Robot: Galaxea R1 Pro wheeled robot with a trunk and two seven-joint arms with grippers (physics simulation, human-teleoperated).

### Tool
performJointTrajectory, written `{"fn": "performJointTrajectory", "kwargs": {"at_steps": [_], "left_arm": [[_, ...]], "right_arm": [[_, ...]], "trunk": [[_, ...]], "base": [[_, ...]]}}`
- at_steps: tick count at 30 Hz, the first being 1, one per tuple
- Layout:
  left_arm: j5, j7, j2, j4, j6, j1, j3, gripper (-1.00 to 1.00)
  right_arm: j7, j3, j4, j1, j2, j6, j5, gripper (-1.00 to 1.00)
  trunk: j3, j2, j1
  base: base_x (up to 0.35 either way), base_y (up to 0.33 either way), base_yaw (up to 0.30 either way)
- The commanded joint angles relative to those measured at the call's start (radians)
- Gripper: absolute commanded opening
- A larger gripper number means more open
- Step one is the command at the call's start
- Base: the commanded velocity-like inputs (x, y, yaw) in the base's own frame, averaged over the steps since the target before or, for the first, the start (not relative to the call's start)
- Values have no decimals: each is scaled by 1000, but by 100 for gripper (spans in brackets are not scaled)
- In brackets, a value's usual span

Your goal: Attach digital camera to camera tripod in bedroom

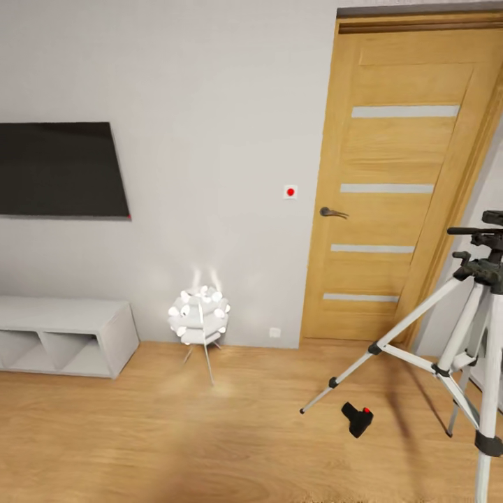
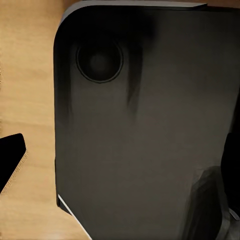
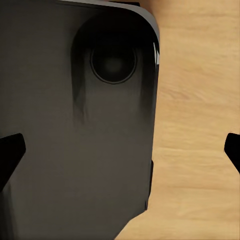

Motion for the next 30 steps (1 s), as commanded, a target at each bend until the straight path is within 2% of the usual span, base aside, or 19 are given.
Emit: {"fn": "performJointTrajectory", "kwargs": {"at_steps": [1,12,13,17,23,30], "left_arm": [[9,0,0,-2,-1,1,-1,100],[18,1,1,-2,0,1,0,100],[33,1,1,-2,0,1,0,100],[53,1,0,-2,0,1,0,100],[129,1,0,-2,0,1,-1,100],[144,1,-2,-2,0,1,0,100]], "right_arm": [[-1,3,0,0,0,-3,0,100],[-1,3,0,0,0,-3,0,100],[-1,3,0,0,0,-3,0,100],[-1,3,0,0,0,-3,0,100],[-1,3,0,0,0,-3,0,100],[-1,3,0,0,0,-3,0,100]], "trunk": [[-1,0,0],[-1,0,0],[-1,0,0],[-1,0,0],[-1,0,0],[-1,0,0]], "base": [[6,5,-254],[1,1,-254],[0,0,-254],[0,0,-254],[0,0,-254],[0,0,-254]]}}
